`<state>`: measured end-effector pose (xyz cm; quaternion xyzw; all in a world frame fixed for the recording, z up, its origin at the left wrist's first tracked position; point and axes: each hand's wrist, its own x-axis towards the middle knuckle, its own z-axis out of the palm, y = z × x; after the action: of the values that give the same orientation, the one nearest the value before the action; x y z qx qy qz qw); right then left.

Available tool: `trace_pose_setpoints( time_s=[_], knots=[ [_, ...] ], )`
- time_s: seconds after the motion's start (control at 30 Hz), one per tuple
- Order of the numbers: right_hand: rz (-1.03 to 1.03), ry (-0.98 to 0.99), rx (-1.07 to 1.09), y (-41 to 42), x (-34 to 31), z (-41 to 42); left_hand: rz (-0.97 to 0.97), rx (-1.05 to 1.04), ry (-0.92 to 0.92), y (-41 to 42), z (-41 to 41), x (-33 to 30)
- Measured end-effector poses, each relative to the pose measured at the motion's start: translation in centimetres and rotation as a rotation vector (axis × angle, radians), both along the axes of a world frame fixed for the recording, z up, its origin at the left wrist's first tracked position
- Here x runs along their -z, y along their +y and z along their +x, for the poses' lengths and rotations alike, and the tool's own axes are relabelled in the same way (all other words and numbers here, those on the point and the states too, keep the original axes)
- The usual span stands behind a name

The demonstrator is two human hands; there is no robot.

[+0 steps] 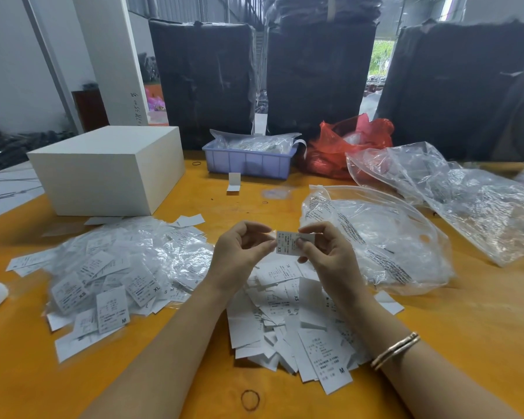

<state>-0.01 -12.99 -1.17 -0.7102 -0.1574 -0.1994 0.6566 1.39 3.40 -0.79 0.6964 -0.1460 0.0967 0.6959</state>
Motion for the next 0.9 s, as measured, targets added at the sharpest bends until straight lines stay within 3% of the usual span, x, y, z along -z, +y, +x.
trace_pose_setpoints(
  time_s=[0.37,0.63,0.9],
  knots=[
    [-0.126,0.032,-0.052,-0.18,-0.01,-0.12,-0.005,0.033,0.026,-0.03,-0.22,-0.23],
    [0.268,0.0,0.063,-0.81,-0.66,0.06,-0.011,0.024,0.05,0.3,-0.3,-0.56],
    [0.238,-0.034,0.015,-0.55,-0.74,-0.14,-0.01,0.058,0.06,0.1,-0.59,-0.81]
  ],
)
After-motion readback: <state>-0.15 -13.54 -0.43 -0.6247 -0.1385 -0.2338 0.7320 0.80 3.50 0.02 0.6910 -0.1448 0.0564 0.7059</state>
